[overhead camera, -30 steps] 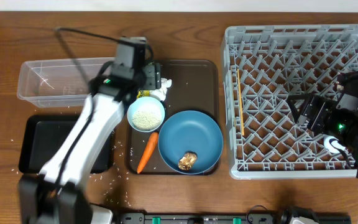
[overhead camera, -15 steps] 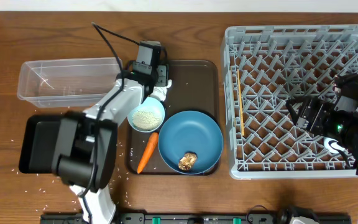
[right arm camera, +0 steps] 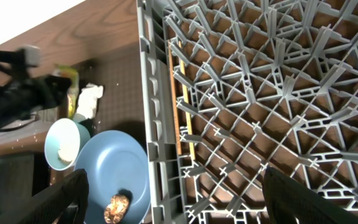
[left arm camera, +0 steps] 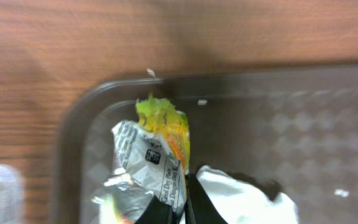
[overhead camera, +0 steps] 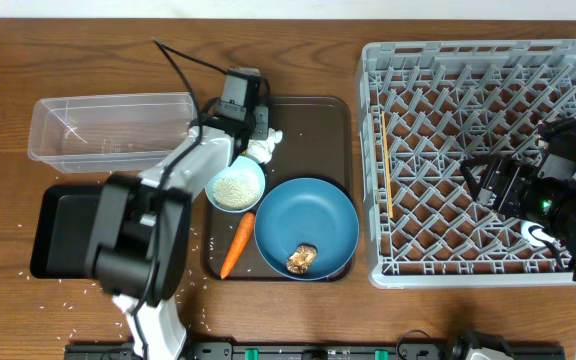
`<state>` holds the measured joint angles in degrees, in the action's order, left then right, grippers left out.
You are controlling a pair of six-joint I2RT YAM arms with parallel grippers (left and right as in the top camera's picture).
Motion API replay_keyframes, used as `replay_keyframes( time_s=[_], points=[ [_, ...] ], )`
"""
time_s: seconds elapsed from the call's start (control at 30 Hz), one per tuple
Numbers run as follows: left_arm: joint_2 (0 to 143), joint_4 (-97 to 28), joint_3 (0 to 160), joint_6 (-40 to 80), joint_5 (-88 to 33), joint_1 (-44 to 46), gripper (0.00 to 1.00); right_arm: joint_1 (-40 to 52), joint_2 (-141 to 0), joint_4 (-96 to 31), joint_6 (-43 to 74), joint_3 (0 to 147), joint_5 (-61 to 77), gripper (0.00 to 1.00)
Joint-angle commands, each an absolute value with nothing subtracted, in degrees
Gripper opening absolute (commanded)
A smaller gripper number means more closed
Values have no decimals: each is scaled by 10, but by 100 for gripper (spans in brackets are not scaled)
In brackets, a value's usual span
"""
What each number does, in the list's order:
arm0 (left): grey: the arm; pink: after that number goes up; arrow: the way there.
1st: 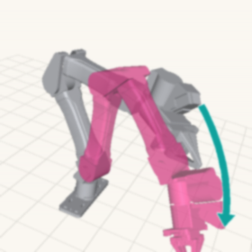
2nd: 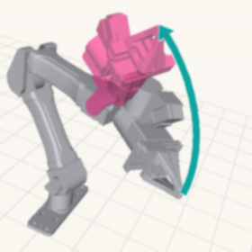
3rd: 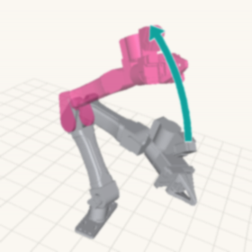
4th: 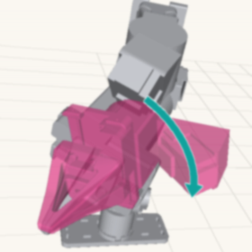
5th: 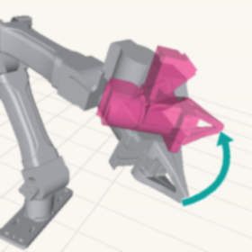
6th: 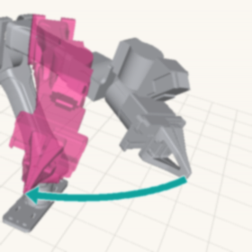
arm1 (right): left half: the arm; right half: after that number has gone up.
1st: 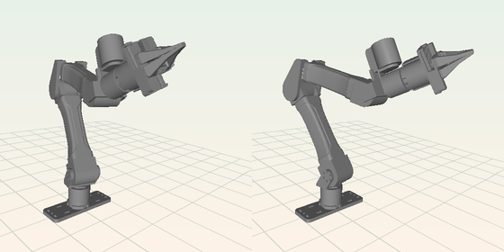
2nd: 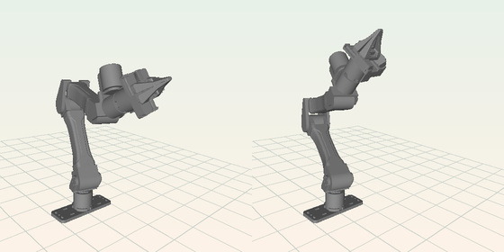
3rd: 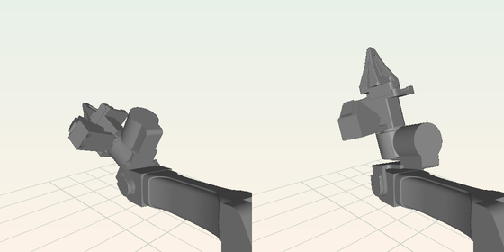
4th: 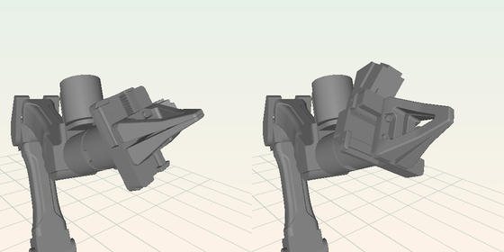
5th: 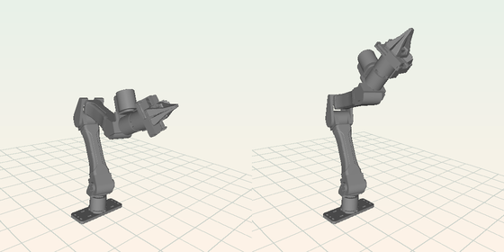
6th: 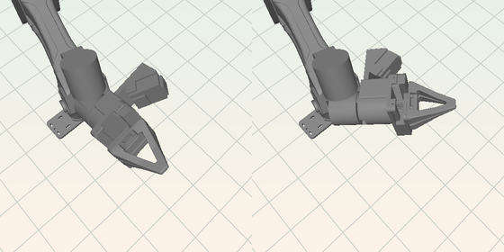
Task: Sort waste into correct bins and load items into the dishwasher rack
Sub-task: 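Grasp the silver snack wrapper with the left gripper, then drop the wrapper into the clear plastic bin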
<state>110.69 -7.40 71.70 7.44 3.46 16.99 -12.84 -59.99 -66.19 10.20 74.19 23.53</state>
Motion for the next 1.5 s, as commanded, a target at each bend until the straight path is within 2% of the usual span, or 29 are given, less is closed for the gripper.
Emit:
replay_keyframes(
  time_s=[0.0,0.13,0.27,0.4,0.53,0.57,0.6,0.7,0.77,0.97,1.17,1.47],
  points=[
    [1025,-92,720,73,46,172,6,-123,-600,-662,95,742,233,82],
    [962,-168,720,73,62,170,6,-123,-600,-663,95,742,233,82],
    [920,-239,720,84,151,159,6,-123,-600,-663,96,742,233,82],
    [921,-239,720,121,204,114,6,-123,-600,-662,96,742,233,82],
    [936,-221,720,183,199,53,6,-123,-600,-662,95,742,234,83],
    [938,-219,720,194,193,41,13,-123,-600,-663,95,742,234,83],
    [939,-216,720,196,172,30,31,-123,-600,-663,96,742,234,83],
    [940,-205,720,195,99,17,62,-123,-600,-662,96,742,234,83],
    [940,-200,720,192,94,18,73,-123,-600,-662,95,742,234,82],
    [940,-220,720,184,-1,62,71,-123,-600,-661,95,742,233,83],
    [956,-218,720,52,11,161,71,-123,-600,-657,95,742,233,84],
    [1080,-180,720,20,39,225,71,-123,-600,-658,96,742,234,84]
  ],
)
